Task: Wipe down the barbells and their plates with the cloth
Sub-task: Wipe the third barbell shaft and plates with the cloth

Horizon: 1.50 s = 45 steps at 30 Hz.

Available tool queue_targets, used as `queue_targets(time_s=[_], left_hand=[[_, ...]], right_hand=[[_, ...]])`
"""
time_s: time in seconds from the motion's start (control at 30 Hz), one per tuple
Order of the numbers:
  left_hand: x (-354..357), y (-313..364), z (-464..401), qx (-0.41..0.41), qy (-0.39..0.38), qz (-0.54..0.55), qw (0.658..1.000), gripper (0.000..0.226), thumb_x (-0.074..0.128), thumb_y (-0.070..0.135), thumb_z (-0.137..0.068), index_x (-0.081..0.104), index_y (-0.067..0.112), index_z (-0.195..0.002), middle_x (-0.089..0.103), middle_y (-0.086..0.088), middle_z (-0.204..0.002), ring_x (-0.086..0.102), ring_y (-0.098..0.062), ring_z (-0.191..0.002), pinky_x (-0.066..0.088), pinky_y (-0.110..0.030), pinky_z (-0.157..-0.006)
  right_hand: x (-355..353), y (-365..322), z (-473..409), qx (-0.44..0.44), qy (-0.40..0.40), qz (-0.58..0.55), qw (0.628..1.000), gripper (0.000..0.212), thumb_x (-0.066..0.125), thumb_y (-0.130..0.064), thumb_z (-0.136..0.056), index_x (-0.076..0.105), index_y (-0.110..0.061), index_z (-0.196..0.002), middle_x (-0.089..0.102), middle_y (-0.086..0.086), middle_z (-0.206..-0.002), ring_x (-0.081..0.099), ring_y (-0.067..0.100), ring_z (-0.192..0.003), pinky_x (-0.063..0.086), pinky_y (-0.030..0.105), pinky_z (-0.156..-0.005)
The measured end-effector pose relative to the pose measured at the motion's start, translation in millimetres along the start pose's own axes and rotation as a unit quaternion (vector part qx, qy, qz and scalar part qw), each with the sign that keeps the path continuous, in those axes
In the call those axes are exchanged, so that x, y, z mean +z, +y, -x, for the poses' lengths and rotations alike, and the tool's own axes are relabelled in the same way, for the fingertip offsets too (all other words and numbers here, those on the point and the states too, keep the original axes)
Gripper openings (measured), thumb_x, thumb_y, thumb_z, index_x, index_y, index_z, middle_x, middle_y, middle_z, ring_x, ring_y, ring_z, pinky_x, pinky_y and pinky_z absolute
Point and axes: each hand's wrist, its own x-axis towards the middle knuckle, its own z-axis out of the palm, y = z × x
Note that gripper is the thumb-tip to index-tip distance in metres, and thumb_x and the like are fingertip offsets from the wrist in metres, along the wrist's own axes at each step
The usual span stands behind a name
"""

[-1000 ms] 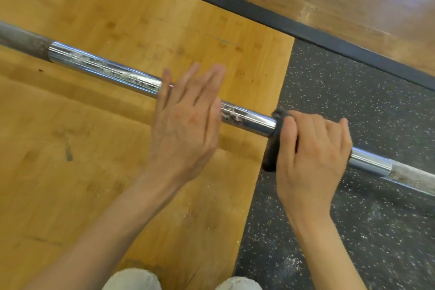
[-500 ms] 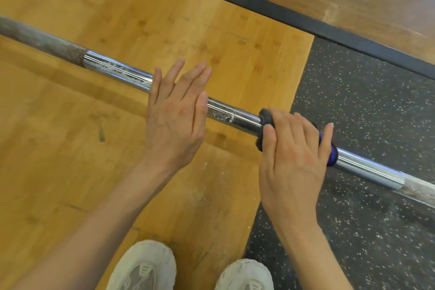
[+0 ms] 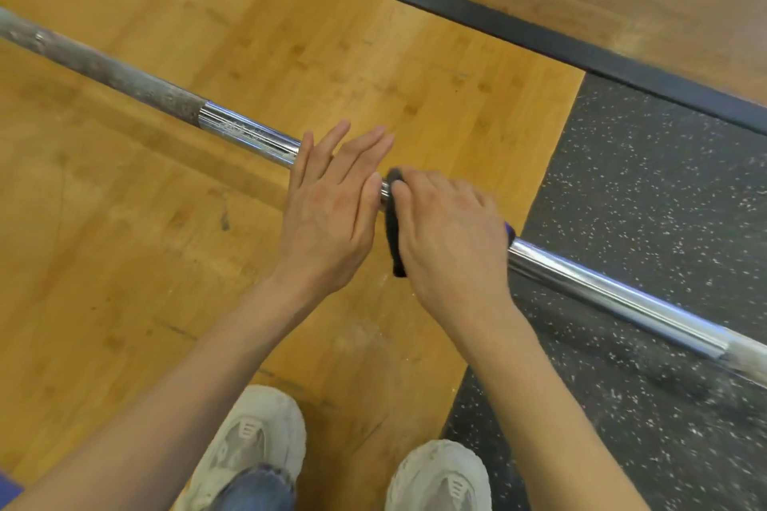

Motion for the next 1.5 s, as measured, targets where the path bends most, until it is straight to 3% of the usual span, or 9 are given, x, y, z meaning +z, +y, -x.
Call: queue_targets(time_s=[0.13,0.23,0.4,0.53,0.77,0.97,1.1,1.33,1.5], left_hand=[[-4.3,1.1,3.1,-0.006,-0.013,0.003,1.000,0.047,0.025,0.026,-0.108,0.053,0.016,-0.145,0.051,0.006,-0.149,0.031,-0.018,-0.148,0.001,-0.030,-0.125],[-10.2,-0.4,4.3,-0.003,-0.033,-0.004,0.999,0.048,0.025,0.027,-0.108,0.052,0.016,-0.146,0.051,0.006,-0.149,0.031,-0.017,-0.147,0.000,-0.028,-0.125],[-19.9,-2.1,6.4,0.018,-0.086,-0.026,0.996,0.050,0.022,0.028,-0.108,0.047,0.017,-0.149,0.047,0.005,-0.153,0.031,-0.019,-0.148,-0.001,-0.026,-0.123],[-36.3,-21.7,0.3,0.102,-0.144,-0.091,0.980,0.053,0.020,0.034,-0.108,0.032,0.015,-0.157,0.030,0.002,-0.164,0.017,-0.020,-0.154,0.000,-0.037,-0.126],[-27.5,-37.0,0.9,0.108,-0.093,-0.072,0.987,0.053,0.018,0.034,-0.109,0.041,0.014,-0.152,0.036,0.000,-0.161,0.023,-0.022,-0.152,0.006,-0.040,-0.126],[-21.3,-40.6,-5.1,0.121,-0.066,-0.063,0.988,0.054,0.017,0.035,-0.109,0.047,0.015,-0.149,0.042,0.003,-0.157,0.029,-0.021,-0.150,0.010,-0.039,-0.125],[-15.3,-41.7,-13.7,0.131,-0.041,-0.050,0.989,0.053,0.018,0.035,-0.109,0.049,0.015,-0.148,0.045,0.003,-0.155,0.032,-0.021,-0.148,0.012,-0.039,-0.124],[-2.9,-42.2,-32.8,0.142,-0.007,-0.036,0.989,0.049,0.026,0.030,-0.107,0.057,0.013,-0.141,0.053,0.002,-0.148,0.039,-0.024,-0.145,0.012,-0.038,-0.124],[0.1,-40.0,-48.9,0.146,-0.017,-0.021,0.989,0.046,0.031,0.029,-0.107,0.063,0.012,-0.133,0.061,0.002,-0.139,0.044,-0.024,-0.141,0.012,-0.038,-0.124]], right_hand=[[-3.4,29.5,35.4,0.016,0.076,-0.011,0.997,0.044,0.025,-0.035,-0.109,0.059,-0.020,-0.133,0.067,-0.001,-0.111,0.059,0.023,-0.097,0.038,0.035,-0.091],[-1.6,40.2,49.9,0.050,0.111,0.003,0.993,0.042,0.027,-0.032,-0.109,0.062,-0.018,-0.129,0.067,0.000,-0.109,0.057,0.026,-0.096,0.040,0.045,-0.101],[17.0,1.0,23.7,-0.014,0.106,-0.006,0.994,0.042,0.030,-0.030,-0.108,0.060,-0.015,-0.133,0.068,0.003,-0.113,0.059,0.027,-0.097,0.044,0.046,-0.100],[11.2,30.2,49.0,-0.023,0.120,-0.008,0.992,0.038,0.037,-0.030,-0.109,0.055,-0.015,-0.140,0.064,0.003,-0.123,0.054,0.023,-0.107,0.041,0.046,-0.105],[29.6,6.9,31.8,0.002,0.192,0.023,0.981,0.034,0.037,-0.029,-0.110,0.065,-0.012,-0.117,0.066,0.005,-0.097,0.056,0.027,-0.089,0.042,0.045,-0.093],[33.8,17.8,25.1,-0.033,0.247,0.022,0.968,0.037,0.038,-0.028,-0.109,0.067,-0.010,-0.121,0.068,0.005,-0.097,0.055,0.025,-0.089,0.043,0.043,-0.093],[37.0,20.4,20.2,-0.024,0.296,0.010,0.955,0.036,0.042,-0.024,-0.108,0.059,-0.006,-0.134,0.067,0.009,-0.106,0.051,0.024,-0.101,0.036,0.040,-0.106],[63.6,49.6,40.1,0.035,0.323,0.108,0.940,0.041,0.042,-0.023,-0.110,0.037,-0.020,-0.150,0.039,0.003,-0.150,0.029,0.026,-0.144,0.000,0.046,-0.125],[74.8,30.2,1.0,-0.040,0.317,0.153,0.935,0.046,0.041,-0.026,-0.111,0.030,-0.020,-0.154,0.035,0.002,-0.155,0.031,0.027,-0.145,0.002,0.044,-0.126]])
